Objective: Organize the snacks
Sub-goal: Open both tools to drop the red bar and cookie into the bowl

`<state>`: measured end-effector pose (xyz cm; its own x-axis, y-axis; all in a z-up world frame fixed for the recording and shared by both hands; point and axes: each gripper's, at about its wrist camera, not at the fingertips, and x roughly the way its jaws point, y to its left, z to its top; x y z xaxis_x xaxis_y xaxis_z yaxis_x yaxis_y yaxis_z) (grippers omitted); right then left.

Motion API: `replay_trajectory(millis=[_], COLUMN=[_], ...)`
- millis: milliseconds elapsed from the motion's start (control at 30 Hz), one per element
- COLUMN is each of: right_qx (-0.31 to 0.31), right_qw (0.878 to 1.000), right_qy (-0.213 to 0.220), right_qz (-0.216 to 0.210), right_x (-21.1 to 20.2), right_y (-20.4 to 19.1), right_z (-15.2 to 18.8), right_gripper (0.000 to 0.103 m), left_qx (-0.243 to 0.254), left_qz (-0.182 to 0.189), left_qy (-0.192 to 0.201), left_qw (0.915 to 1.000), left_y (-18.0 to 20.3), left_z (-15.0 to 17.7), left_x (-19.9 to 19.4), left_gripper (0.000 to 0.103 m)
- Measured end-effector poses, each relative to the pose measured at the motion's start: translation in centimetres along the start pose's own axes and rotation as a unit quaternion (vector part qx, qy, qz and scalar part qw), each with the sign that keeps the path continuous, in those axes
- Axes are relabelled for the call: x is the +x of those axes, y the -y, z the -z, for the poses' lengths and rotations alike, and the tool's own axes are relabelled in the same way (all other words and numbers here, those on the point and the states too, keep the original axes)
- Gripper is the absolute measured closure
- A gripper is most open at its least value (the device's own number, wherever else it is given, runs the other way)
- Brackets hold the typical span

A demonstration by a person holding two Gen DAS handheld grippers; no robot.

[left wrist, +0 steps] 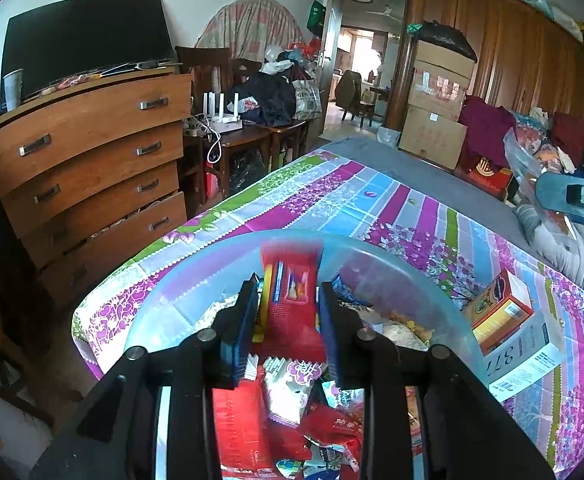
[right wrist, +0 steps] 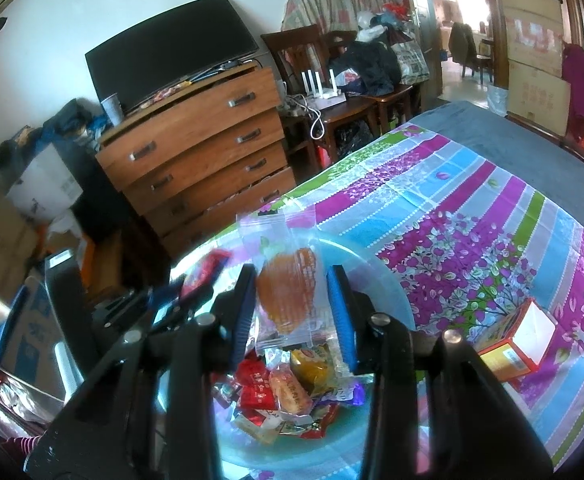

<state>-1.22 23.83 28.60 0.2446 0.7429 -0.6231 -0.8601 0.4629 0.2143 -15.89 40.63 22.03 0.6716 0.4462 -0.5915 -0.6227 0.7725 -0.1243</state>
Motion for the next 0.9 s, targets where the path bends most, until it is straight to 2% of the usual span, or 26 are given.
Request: replay_trajectory(millis=[100,133,200,267,433,467,567,600,667,900], right_qx=[-0.001,0.0,0.001,0.002,0.002,0.001,-0.001,-0.003,-0.009,-0.031], right_qw=[1.0,1.0,1.0,1.0,1.0,1.0,1.0,1.0,1.0,0.998], right_qy=[-0.001,-0.001,0.001,0.001,0.002,0.002,0.009,0.013,0.018,0.039], right_qz=[-0.001,-0.001,0.0,-0.002,-0.001,-0.001,0.007,0.011,0.018,0.037], right_x=[0.1,0.1,0.1,0.0,0.0,0.0,-0.2,-0.3,-0.6,-2.3], right_y=[0.0,0.0,0.0,0.1,0.1,0.2,0.1,0.0,-0.2,-0.8], right_z=[0.0,0.0,0.0,-0.1,-0.1,-0.1,0.0,0.0,0.0,0.2], right_gripper=[0.063,0.061,0.058,0.056,0.043,0.039,0.016,0.012,0.009,0.007], left_qx=[0.0,-0.001,0.0,0.001,0.002,0.002,0.002,0.002,0.001,0.007], left_qz=[-0.009,-0.011,-0.017,-0.026,-0.03,-0.03,-0.033,-0.035,-0.038,-0.04], left_qy=[0.003,0.003,0.005,0.01,0.008,0.008,0.008,0.009,0.012,0.012], left_qw=[1.0,0.9999,0.9998,0.9996,0.9995,0.9995,0.9994,0.9994,0.9992,0.9991], left_y=[0.0,0.0,-0.1,-0.2,-0.4,-0.4,-0.3,-0.2,0.0,0.4], left_z=[0.0,0.0,0.0,0.0,0.0,0.0,0.0,0.0,0.0,-0.1], left_x=[-0.1,-0.1,0.0,-0.1,0.0,0.0,0.0,-0.1,-0.1,-0.5], left_gripper=[0.051,0.048,0.033,0.027,0.027,0.027,0.025,0.023,0.019,0.018])
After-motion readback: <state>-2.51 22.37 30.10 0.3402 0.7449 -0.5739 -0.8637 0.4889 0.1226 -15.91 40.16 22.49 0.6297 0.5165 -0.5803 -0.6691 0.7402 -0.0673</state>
